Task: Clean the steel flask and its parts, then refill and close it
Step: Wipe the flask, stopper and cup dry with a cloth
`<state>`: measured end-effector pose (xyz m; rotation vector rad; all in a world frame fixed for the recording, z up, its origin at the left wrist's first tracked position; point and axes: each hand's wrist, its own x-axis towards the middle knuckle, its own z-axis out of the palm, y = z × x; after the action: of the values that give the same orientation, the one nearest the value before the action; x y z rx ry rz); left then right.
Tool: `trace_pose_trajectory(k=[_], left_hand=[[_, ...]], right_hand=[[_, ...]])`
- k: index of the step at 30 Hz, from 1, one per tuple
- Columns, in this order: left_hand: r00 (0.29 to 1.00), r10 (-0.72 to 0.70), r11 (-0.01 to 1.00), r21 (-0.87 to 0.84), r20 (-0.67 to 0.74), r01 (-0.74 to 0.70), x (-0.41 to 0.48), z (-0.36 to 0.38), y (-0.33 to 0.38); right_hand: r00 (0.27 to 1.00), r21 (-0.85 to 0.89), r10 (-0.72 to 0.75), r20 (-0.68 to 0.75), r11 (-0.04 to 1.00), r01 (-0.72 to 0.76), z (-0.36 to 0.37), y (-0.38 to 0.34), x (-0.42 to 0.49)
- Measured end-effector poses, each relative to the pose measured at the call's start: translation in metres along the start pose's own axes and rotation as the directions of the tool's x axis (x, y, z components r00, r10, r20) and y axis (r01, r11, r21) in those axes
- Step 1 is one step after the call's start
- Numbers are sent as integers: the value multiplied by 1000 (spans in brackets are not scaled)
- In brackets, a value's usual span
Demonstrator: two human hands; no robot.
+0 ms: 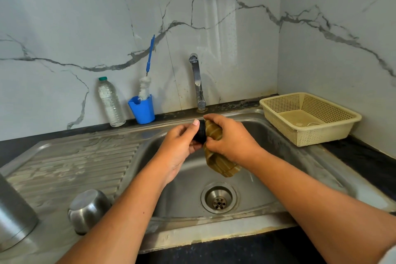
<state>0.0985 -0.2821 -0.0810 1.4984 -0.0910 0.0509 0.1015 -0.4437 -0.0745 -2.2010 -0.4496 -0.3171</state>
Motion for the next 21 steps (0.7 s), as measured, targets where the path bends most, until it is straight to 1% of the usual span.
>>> trace_pose_trajectory(k=[3,6,9,12,14,16,17,19,21], left_hand=[[999,-43,999,-30,0,43,-1,3,1],[999,-43,994,-101,-15,42,-1,4,4],[999,-37,990,-134,-14,34,-3,3,6],[1000,-25,990,-137,-3,24,-3,-1,6],[1000,-7,989,-147,22,10,-3,-3,5],[999,11,986,-166,38,-5,-3,-4,4],[999,19,983,-182,38,-12,-2,-4,4],[998,42,979,-203,52,-31,-1,-5,4],[994,77,985,-158,80,-64,0,-6,1]], right_hand=[[1000,-41,-18,15,999,18,0,-1,-2],[998,-61,-28,47,998,31,-2,-4,-2],[996,-81,-56,62,995,61,-3,-4,-1],[997,-45,-63,53,997,66,-1,2,1],[999,66,-36,21,997,35,0,6,2],[1000,252,-4,-22,968,10,-1,8,4],[999,353,13,-40,936,1,0,8,5],[997,570,74,-39,821,-39,2,8,6],[988,756,156,-4,647,-99,6,7,8]])
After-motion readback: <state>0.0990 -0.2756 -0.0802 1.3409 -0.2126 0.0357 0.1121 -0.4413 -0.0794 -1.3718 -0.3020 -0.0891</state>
